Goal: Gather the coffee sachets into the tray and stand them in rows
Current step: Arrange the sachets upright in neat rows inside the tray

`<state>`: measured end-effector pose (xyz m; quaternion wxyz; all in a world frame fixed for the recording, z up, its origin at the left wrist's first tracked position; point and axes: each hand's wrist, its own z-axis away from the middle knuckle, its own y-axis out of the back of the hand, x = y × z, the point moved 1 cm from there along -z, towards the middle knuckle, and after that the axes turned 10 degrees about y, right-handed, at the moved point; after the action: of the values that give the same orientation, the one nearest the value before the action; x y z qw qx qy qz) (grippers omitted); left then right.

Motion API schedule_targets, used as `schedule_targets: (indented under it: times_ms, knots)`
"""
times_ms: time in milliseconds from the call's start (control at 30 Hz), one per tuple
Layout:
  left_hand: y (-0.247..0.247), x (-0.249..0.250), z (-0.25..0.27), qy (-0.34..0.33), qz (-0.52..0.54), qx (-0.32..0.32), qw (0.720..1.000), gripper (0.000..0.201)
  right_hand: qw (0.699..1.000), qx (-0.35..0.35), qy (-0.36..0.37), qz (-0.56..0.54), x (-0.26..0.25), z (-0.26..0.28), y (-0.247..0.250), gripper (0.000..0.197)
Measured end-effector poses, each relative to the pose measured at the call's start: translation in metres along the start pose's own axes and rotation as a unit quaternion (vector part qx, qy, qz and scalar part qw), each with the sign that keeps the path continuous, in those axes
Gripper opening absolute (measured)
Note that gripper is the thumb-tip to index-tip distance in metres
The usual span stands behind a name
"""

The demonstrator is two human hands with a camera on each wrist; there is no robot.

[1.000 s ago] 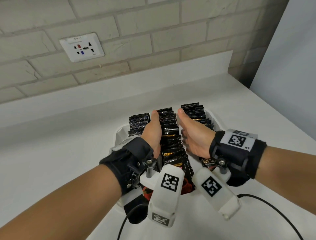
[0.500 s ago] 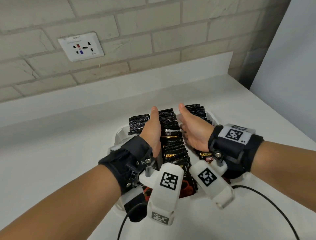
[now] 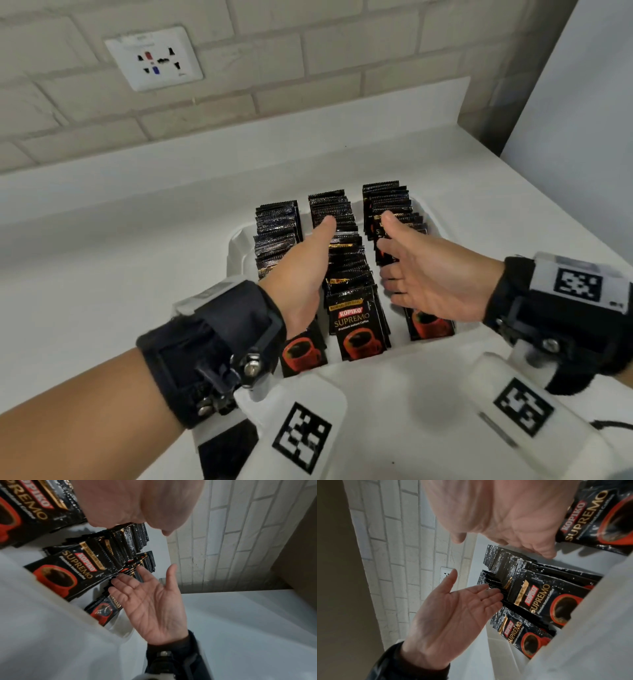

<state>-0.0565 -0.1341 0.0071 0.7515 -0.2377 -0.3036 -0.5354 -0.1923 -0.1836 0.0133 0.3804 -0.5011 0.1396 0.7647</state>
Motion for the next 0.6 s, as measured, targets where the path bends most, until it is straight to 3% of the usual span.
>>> schedule_targets:
  times_ms: [133,267,433,600]
  knots:
    - [-0.004,-0.015,0.000,0.009,0.001,-0.003,1.000,0.075,1.000,0.007,0.009,0.028,0.003,0.000,-0.005,0.071]
    - [-0.009,-0.024,-0.001,0.014,-0.010,-0.008,1.000,0.064,0.999,0.014,0.002,0.049,0.009,0.001,-0.011,0.078]
    - [-0.010,-0.044,-0.019,0.016,-0.019,0.036,0.999,0.119,0.999,0.027,-0.005,0.038,0.017,0.003,-0.009,0.063]
    - [-0.018,-0.049,-0.025,0.007,0.001,0.022,1.000,0.118,0.999,0.027,-0.032,0.006,0.013,0.005,-0.021,0.029]
